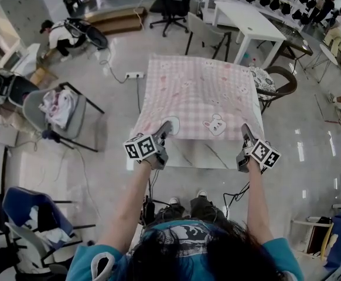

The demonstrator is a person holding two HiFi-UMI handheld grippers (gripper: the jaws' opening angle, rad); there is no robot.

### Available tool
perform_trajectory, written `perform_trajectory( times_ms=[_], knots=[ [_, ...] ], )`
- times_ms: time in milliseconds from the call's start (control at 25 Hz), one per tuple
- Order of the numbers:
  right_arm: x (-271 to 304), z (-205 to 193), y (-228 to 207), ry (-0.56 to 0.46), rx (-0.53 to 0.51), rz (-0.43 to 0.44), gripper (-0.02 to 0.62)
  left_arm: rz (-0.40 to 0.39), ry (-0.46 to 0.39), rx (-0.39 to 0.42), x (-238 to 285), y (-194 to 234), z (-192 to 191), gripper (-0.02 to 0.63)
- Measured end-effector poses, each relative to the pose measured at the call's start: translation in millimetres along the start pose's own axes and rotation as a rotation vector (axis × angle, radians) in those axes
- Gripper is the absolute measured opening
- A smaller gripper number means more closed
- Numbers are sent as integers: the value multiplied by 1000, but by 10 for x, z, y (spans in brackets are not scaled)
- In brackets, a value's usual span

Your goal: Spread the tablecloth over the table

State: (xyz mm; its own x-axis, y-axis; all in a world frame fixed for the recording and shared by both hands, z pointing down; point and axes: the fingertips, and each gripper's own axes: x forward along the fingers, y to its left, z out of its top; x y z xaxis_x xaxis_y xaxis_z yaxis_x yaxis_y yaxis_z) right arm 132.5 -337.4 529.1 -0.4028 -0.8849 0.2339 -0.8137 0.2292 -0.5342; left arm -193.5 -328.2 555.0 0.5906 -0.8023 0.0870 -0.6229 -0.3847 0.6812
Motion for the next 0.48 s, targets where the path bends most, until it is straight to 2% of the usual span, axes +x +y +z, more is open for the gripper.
perform_trajectory(
  times_ms=[120, 480],
  knots=[
    [-117, -117, -132, 35, 25, 10, 54, 20, 42, -78, -30, -1, -312, 64],
    [-432, -772, -521, 136, 194, 27, 54, 175, 156, -156, -275, 199, -1118, 71]
  ],
)
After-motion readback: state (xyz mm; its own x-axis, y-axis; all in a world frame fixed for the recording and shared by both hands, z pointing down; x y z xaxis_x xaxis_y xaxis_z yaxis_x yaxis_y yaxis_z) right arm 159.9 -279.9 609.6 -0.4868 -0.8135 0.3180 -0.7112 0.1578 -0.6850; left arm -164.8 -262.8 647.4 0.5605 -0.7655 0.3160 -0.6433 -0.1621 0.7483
